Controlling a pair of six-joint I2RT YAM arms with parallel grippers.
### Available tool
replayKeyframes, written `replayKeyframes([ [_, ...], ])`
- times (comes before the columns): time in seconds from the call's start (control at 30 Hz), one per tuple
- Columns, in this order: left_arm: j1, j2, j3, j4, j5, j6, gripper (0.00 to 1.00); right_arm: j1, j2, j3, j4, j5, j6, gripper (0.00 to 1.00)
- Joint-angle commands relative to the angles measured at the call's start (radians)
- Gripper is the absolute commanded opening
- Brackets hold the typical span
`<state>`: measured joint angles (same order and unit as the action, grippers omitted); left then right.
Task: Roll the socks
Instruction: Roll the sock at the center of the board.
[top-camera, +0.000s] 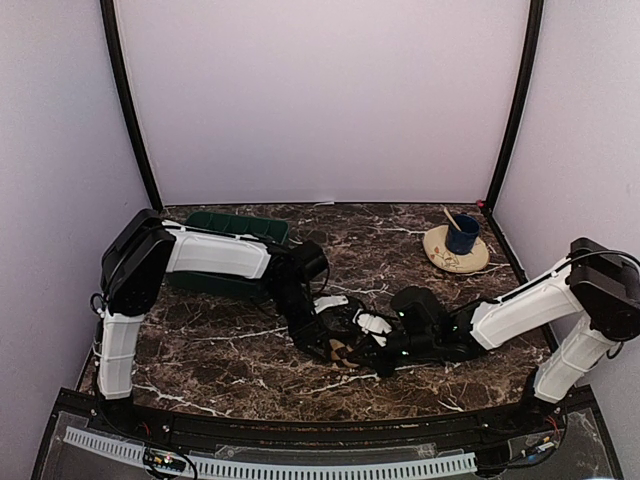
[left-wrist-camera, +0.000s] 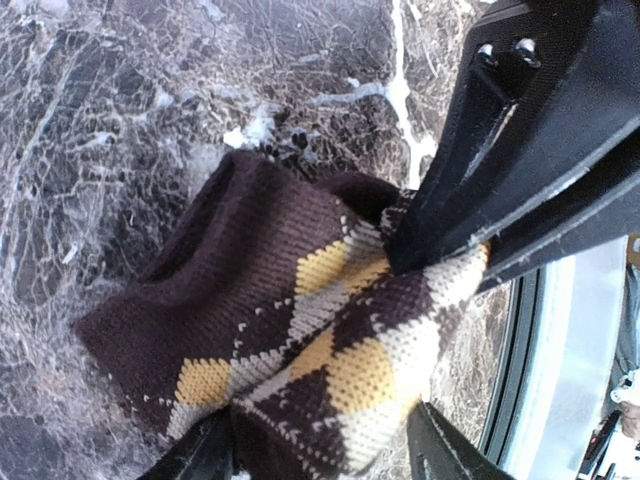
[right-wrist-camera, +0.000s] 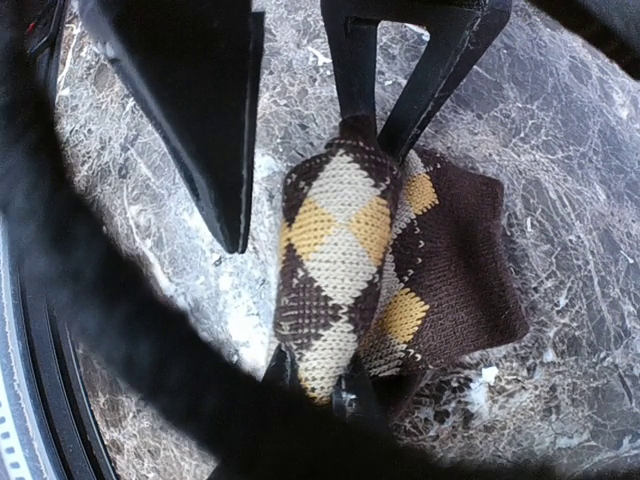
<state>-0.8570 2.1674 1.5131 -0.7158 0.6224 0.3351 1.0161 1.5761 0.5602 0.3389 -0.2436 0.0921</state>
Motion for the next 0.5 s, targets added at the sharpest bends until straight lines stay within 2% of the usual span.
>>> replayKeyframes([
  [0.0, 0.069, 0.140, -0.132, -0.068, -0.292, -0.027, 0.63, 0.002, -0.008, -0.018, -0.004, -0.025, 0.014, 0.00],
  [0.47, 0.155, -0.023, -0.243, 0.024, -0.126, -0.082, 0.63, 0.003, 0.044, 0.048, -0.060, -0.064, -0.046, 0.00],
])
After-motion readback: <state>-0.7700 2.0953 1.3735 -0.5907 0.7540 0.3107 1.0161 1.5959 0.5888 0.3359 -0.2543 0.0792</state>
